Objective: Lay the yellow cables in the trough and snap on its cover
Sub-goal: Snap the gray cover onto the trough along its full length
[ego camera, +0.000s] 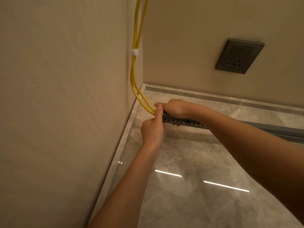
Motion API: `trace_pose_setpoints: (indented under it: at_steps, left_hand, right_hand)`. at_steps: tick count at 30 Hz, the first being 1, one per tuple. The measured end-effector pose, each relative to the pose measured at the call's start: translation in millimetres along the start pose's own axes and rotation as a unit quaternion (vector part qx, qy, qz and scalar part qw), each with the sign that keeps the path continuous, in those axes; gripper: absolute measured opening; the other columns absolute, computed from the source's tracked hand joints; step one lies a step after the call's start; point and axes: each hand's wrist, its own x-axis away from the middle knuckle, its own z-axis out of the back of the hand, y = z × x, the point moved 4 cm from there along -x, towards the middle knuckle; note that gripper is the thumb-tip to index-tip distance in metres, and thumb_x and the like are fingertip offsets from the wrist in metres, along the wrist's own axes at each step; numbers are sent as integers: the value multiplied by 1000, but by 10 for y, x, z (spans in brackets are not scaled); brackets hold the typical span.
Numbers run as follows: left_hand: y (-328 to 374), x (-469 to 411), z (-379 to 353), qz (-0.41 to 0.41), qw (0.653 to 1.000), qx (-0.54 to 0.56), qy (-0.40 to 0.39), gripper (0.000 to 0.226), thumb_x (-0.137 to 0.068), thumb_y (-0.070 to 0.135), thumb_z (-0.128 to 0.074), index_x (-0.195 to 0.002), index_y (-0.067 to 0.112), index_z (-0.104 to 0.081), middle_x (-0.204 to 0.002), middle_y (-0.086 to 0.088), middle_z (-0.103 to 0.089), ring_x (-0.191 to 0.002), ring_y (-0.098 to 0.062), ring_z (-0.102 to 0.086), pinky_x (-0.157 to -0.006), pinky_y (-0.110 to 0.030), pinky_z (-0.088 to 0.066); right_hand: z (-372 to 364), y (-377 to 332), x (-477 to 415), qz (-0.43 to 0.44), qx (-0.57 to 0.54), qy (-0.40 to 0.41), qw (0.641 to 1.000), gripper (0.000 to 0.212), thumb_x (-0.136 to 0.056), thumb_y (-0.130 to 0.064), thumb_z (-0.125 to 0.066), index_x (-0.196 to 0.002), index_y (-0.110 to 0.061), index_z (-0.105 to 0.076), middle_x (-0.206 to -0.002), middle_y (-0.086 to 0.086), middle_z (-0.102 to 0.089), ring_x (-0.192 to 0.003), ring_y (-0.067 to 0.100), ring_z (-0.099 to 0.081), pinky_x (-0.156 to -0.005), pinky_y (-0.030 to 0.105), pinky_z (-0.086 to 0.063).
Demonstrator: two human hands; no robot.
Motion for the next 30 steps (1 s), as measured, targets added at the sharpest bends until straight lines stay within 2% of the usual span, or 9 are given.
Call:
trace_pose_setpoints:
  at_steps: [3,7,10,13,17,19,22,26,30]
  left_hand:
    - [-3,-13,7,15,1000,0,1,53,-85,59,-47,-49,20,-45,-31,11,-34,-32,-5,-32,-41,-23,-27]
    - [39,-40,5,21,1000,19,-1,46,-86,54,-50,-57,18,-50,-33,12,-36,-30,-4,-32,-37,-20,-27]
    - [71,-51,7,15,999,21,-20,44,-83,49,-54,-51,20,-46,-38,10,-38,-34,-6,-33,-34,-18,-27]
    - [91,-64,27,8,998,15,-62,41,-83,43,-56,-50,20,-47,-40,7,-39,-36,-7,-34,-35,-18,-27]
    - [106,-79,43,9,995,27,-97,31,-86,39,-54,-63,18,-53,-43,7,-39,-38,-7,-33,-36,-19,-25]
    - [124,-77,36,3,995,34,-96,28,-87,37,-53,-69,17,-55,-43,6,-37,-39,-7,-31,-36,-20,-24]
    - [136,-77,10,-12,996,43,-82,29,-87,35,-53,-65,17,-53,-45,5,-33,-39,-8,-28,-37,-21,-21]
    - [136,-66,1,-33,995,60,-75,28,-87,34,-53,-66,15,-51,-44,6,-31,-37,-6,-26,-35,-18,-20]
    - [74,-76,-6,-29,994,85,-58,39,-90,29,-52,-55,18,-42,-38,10,-29,-32,-3,-23,-32,-13,-19]
  right_hand:
    - [40,102,69,-9,-46,-112,993,72,-88,-66,-24,-71,-8,-63,-51,1,-65,-46,15,-62,-55,26,-49]
    - [166,294,173,12,-113,-227,967,60,-79,-67,-44,-77,-11,-63,-66,2,-66,-60,14,-62,-61,25,-52]
    - [202,308,168,24,-151,-274,950,51,-75,-58,-53,-82,-8,-64,-73,3,-69,-67,15,-65,-64,23,-53]
    - [229,273,145,47,-150,-288,945,42,-77,-51,-54,-83,-10,-66,-75,0,-72,-69,12,-67,-65,21,-53]
    - [201,198,152,96,-140,-306,937,36,-83,-46,-48,-74,-17,-67,-68,-4,-65,-62,10,-59,-65,21,-49]
    - [191,177,169,112,-150,-308,933,36,-86,-44,-46,-73,-16,-65,-66,-3,-62,-60,11,-55,-65,22,-46]
    - [201,175,173,126,-166,-302,930,35,-89,-40,-47,-79,-9,-62,-64,-2,-59,-58,11,-53,-62,22,-45]
    - [195,169,167,138,-169,-285,933,36,-86,-40,-47,-78,-9,-63,-61,-3,-59,-55,10,-53,-57,18,-46]
    - [149,178,156,150,-150,-265,941,35,-85,-43,-53,-73,-11,-62,-59,0,-57,-52,11,-51,-56,21,-44]
